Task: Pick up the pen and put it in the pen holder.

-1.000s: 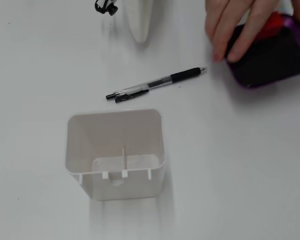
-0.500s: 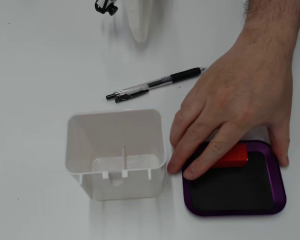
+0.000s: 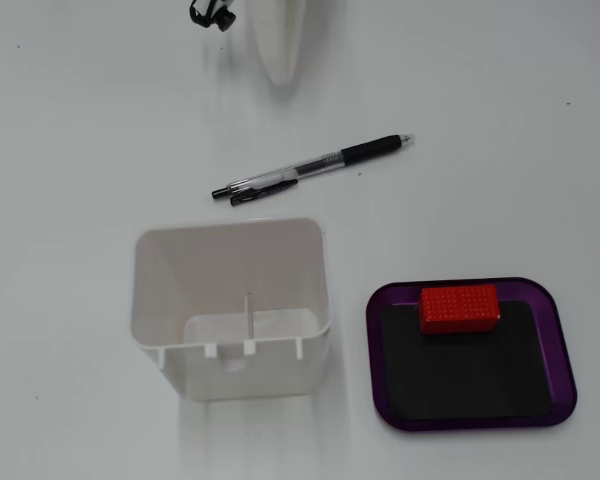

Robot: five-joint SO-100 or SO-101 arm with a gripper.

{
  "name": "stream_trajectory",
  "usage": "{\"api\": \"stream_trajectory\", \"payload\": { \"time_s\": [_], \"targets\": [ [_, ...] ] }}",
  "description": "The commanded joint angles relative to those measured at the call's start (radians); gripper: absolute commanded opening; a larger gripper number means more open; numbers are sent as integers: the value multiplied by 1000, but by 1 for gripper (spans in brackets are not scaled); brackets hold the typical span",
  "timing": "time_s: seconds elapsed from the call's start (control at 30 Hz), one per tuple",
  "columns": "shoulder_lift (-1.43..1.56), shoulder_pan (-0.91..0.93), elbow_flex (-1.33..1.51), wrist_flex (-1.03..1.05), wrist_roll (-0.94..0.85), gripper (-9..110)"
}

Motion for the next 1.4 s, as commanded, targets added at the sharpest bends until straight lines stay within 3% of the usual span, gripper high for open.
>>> {"api": "stream_trajectory", "payload": {
  "time_s": [0.0, 1.0, 1.17, 1.37],
  "targets": [
    [52, 0, 8, -8, -2, 0],
    [52, 3, -9, -17, -21, 0],
    [37, 37, -100, -107, -281, 0],
    [-152, -92, -371, -9, -410, 3]
  ]
}}
